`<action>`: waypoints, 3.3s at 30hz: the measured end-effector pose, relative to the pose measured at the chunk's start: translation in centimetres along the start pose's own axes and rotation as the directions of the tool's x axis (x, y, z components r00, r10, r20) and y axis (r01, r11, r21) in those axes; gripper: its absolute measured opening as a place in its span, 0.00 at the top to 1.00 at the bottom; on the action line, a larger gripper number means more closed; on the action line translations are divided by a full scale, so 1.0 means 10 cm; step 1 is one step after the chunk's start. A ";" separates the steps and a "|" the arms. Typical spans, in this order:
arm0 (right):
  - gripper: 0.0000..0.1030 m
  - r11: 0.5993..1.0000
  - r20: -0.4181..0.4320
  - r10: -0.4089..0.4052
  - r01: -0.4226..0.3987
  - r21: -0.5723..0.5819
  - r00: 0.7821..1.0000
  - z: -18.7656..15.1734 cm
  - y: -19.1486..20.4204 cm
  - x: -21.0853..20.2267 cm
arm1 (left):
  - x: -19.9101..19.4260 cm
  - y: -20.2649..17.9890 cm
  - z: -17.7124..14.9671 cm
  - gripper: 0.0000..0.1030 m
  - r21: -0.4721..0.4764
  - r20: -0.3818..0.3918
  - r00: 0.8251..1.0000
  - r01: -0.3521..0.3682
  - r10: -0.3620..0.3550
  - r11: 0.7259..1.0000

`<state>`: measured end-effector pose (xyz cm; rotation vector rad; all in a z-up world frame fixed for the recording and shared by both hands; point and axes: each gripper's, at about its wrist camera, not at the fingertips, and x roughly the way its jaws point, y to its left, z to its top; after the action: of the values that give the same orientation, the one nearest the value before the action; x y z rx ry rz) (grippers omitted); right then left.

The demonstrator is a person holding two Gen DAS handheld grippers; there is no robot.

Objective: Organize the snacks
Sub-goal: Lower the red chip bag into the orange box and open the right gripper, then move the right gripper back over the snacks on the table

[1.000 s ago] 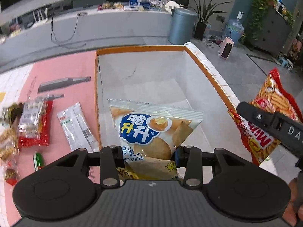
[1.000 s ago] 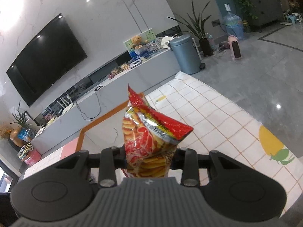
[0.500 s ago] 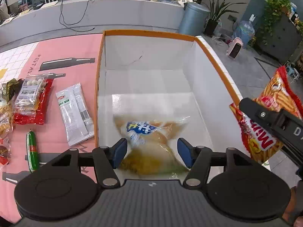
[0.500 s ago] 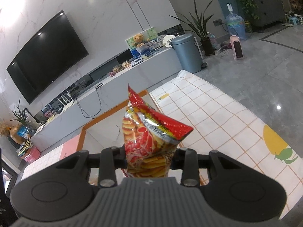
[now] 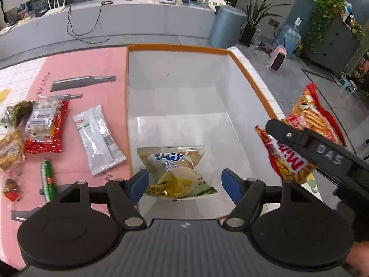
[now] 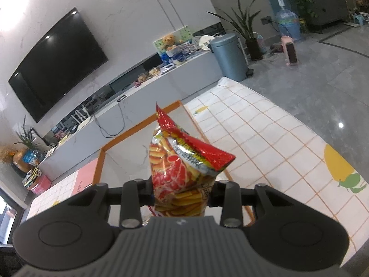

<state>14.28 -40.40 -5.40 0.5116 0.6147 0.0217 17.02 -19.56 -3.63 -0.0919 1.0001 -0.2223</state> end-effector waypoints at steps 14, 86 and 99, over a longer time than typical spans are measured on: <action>0.66 0.962 -0.060 -0.116 0.097 -0.256 0.991 -0.16 0.55 -0.06 | -0.37 0.51 -0.16 0.18 -0.055 0.016 1.000 0.016 -0.015 0.998; 0.03 0.771 -0.505 -0.233 -0.158 -0.617 0.831 -0.07 1.81 0.12 | -1.30 1.23 -0.41 0.15 -0.024 0.194 0.977 -0.091 0.094 0.996; 0.03 0.776 -0.376 -0.109 -0.158 -0.611 0.920 -0.55 2.67 -0.04 | -1.66 1.94 -0.54 0.15 -0.154 0.262 0.952 -0.123 0.161 0.980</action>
<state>14.36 -14.61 3.36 -0.1611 0.9451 0.3590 6.59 3.23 3.69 -0.1695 0.7409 -0.0069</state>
